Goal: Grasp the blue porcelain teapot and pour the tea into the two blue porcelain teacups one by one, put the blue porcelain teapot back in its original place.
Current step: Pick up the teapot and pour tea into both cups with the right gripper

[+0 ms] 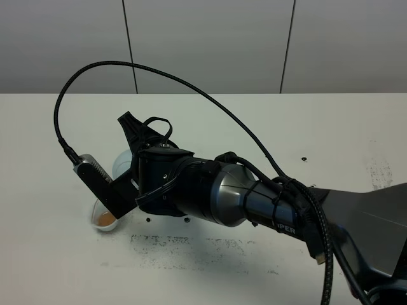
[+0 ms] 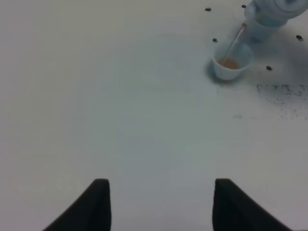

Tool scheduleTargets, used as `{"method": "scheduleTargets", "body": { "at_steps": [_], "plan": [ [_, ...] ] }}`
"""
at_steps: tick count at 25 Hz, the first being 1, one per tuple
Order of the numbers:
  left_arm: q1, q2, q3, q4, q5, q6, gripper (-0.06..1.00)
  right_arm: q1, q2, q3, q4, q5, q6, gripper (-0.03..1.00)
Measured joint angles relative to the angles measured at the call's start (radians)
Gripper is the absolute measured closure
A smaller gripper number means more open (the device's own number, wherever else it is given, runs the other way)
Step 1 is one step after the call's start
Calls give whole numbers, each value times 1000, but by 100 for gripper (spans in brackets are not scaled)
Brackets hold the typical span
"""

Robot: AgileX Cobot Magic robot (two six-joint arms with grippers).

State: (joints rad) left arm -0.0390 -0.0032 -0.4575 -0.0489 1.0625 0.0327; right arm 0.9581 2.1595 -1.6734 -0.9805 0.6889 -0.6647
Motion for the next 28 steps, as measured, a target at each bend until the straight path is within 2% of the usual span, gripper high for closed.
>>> {"method": "scheduleTargets", "body": {
  "at_steps": [28],
  "plan": [
    [0,0,0,0,1,-1,49,-9,33,-2,-55,7,0,92]
  ]
}}
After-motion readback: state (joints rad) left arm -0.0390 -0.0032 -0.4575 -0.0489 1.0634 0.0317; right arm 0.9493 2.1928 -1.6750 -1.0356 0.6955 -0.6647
